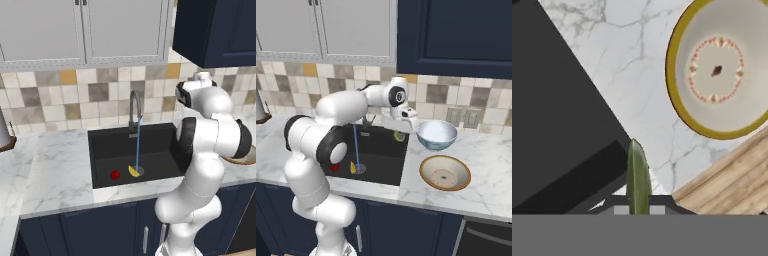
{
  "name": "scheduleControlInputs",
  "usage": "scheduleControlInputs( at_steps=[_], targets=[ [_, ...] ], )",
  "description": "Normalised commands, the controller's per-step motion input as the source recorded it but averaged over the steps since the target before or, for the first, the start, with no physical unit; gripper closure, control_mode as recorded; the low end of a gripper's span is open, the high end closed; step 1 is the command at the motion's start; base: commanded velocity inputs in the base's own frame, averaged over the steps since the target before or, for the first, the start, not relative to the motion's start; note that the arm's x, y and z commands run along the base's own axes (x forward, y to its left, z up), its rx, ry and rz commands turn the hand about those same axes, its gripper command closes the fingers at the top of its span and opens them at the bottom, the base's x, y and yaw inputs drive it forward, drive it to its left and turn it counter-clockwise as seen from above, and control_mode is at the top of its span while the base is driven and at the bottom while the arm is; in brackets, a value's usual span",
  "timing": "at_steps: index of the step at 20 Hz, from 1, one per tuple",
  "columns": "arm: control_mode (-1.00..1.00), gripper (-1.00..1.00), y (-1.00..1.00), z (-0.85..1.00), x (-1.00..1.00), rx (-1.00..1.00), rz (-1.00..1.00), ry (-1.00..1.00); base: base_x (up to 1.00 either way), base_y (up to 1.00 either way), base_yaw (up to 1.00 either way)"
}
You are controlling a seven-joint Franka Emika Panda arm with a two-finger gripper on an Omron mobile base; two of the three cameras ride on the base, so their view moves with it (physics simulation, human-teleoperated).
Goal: Pick the lemon wedges from the sink and place them in one bowl. Place the apple in the other bowl. Then turn off the sink faucet.
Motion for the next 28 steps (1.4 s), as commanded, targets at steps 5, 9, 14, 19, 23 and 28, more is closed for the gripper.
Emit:
scheduleControlInputs(
  at_steps=[5,9,14,19,23,28],
  targets=[
    [-1.00,1.00,-0.95,-0.32,-0.48,0.06,-0.04,-0.08,0.00,0.00,0.00],
    [-1.00,1.00,-0.95,-0.25,-0.47,0.06,-0.04,-0.05,0.00,0.00,0.00],
    [-1.00,1.00,-0.92,-0.23,-0.23,0.05,-0.01,-0.01,0.00,0.00,0.00],
    [-1.00,1.00,-0.71,-0.32,0.06,0.06,0.00,-0.02,0.00,0.00,0.00],
    [-1.00,1.00,-0.47,-0.36,0.35,0.08,0.00,-0.09,0.00,0.00,0.00],
    [-1.00,-1.00,-0.39,-0.34,0.33,0.06,0.00,-0.08,0.00,0.00,0.00]
  ],
)
